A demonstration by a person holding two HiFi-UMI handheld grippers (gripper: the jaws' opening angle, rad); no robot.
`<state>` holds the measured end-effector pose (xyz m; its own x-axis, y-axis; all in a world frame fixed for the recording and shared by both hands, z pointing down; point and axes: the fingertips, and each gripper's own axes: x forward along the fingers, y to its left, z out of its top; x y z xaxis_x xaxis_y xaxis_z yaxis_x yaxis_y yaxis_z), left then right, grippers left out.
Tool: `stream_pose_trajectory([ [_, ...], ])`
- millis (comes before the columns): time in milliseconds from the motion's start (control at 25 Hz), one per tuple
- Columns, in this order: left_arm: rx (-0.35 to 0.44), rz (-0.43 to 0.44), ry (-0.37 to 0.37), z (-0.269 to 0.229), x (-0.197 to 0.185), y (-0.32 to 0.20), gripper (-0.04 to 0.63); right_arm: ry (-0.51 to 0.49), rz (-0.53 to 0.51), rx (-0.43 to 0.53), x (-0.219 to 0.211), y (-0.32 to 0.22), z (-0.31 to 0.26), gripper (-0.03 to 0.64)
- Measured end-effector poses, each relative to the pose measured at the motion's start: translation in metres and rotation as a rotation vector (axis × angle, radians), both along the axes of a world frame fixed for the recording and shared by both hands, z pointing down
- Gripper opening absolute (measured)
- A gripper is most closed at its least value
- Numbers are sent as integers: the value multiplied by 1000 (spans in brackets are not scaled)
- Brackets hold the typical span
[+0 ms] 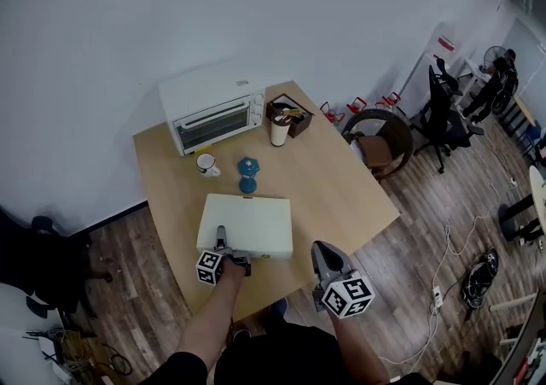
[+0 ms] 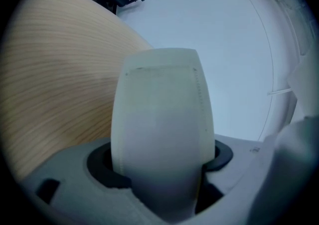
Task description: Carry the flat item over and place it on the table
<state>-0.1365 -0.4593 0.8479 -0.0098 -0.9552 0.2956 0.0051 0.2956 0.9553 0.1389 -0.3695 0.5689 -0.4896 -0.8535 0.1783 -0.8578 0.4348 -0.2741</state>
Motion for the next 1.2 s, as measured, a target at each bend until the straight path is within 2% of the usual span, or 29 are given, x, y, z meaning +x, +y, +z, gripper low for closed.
stream_pose_trajectory([
  [240,-162,33,-46,18,2,10,503,1,-31,-7,-10,7,4,8],
  [440,-359,12,-107,31,-4,41,577,-8,-20,-11,-10,11,4,8],
  [560,-396,14,-139,26,-8,49,580,-14,-17,-17,-11,11,6,8],
  [720,-337,4,-97,13,-9,47,578,-19,-16,-14,-15,11,6,8],
  [1040,-138,-15,-12,-34,-13,60,551,-27,-15,-2,-20,14,2,8],
  [1120,-67,-12,7,-51,-9,61,545,-28,-16,-2,-21,14,4,8],
  [1200,59,-11,6,-74,-8,55,534,-30,-16,-2,-22,14,4,8],
])
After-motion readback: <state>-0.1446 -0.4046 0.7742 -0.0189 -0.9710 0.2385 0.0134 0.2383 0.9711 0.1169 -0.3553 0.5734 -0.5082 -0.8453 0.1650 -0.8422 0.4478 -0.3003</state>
